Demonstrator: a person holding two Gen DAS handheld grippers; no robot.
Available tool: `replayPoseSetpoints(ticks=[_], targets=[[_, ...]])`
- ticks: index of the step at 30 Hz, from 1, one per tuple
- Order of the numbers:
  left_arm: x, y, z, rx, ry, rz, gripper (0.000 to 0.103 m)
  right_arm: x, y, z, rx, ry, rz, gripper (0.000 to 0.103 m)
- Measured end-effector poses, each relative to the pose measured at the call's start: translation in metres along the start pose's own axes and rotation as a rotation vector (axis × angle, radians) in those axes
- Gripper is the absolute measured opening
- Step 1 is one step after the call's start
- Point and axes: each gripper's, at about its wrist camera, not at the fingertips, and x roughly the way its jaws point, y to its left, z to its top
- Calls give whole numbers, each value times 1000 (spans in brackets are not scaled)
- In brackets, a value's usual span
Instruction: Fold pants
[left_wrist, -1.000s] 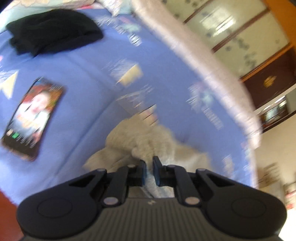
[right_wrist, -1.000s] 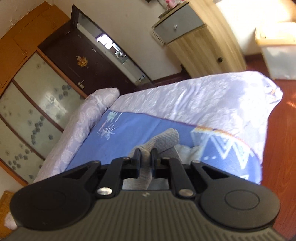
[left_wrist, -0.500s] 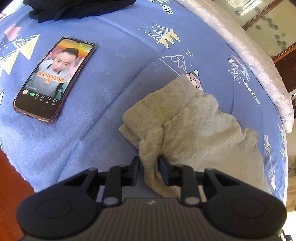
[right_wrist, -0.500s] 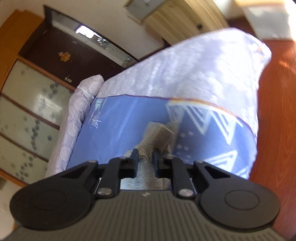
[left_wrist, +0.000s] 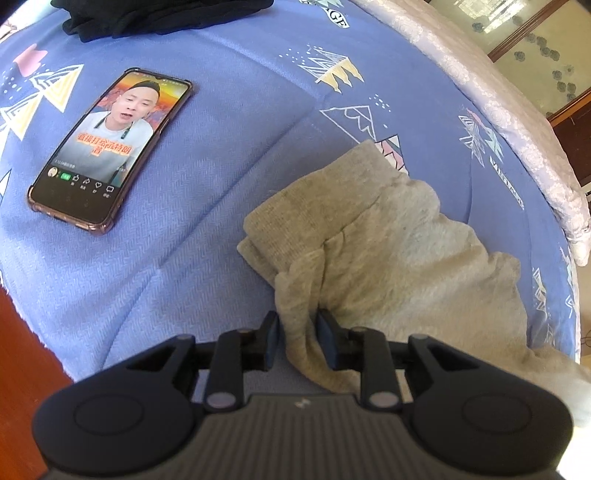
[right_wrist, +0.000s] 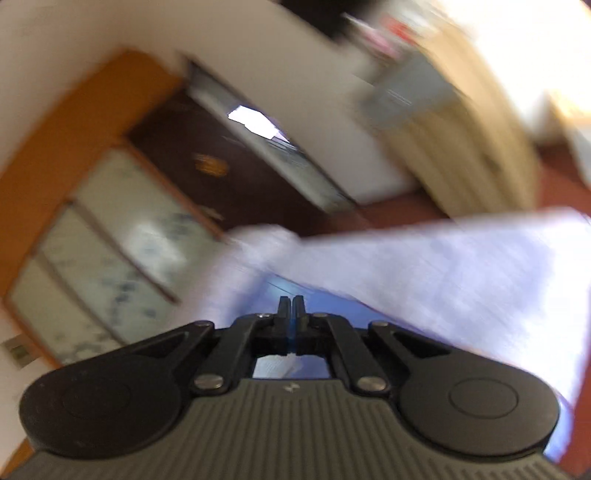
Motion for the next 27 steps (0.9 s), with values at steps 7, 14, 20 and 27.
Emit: replayPoseSetpoints(ticks=[7, 14, 20, 27], targets=[[1, -2, 5, 12, 18, 18, 27, 6, -73, -58, 115, 181, -110, 7], [0, -5, 1, 15, 7, 32, 28, 55, -18, -73, 12, 277, -27, 28], [0, -5, 2, 8, 6, 40, 29, 102, -11, -83, -76, 351, -112, 44], [-1, -4, 3, 7, 11, 39, 29, 108, -9, -78, 2, 381, -65, 13]])
